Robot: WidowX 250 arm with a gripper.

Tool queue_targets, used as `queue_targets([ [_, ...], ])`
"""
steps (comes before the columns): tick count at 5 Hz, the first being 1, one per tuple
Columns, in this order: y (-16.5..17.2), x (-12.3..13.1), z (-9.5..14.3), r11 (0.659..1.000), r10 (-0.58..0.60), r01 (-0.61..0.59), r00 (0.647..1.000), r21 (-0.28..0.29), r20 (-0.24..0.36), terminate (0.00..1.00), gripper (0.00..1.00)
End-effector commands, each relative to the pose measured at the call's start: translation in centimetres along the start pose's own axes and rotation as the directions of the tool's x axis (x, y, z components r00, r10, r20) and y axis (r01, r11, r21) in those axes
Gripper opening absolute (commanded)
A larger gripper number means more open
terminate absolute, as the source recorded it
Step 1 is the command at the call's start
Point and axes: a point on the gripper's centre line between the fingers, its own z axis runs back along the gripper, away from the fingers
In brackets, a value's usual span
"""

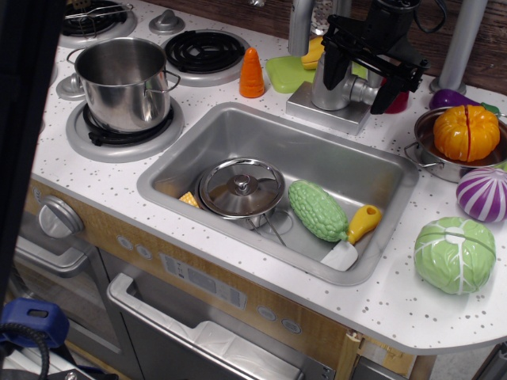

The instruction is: Turn lever vertical to front

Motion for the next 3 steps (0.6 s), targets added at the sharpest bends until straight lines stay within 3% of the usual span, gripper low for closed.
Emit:
queue_targets([
  [1,0.0,0.0,0.0,1.000,0.000,0.000,1.000,0.000,0.000,0.00,1.00],
  [2,0.3,0.6,0.6,0.999,0.013,-0.014,0.999,0.033,0.040,0.00,1.00],
  [3,0.5,1.3,1.6,0.993,0.035,-0.046,0.994,0.106,0.107,0.00,1.00],
])
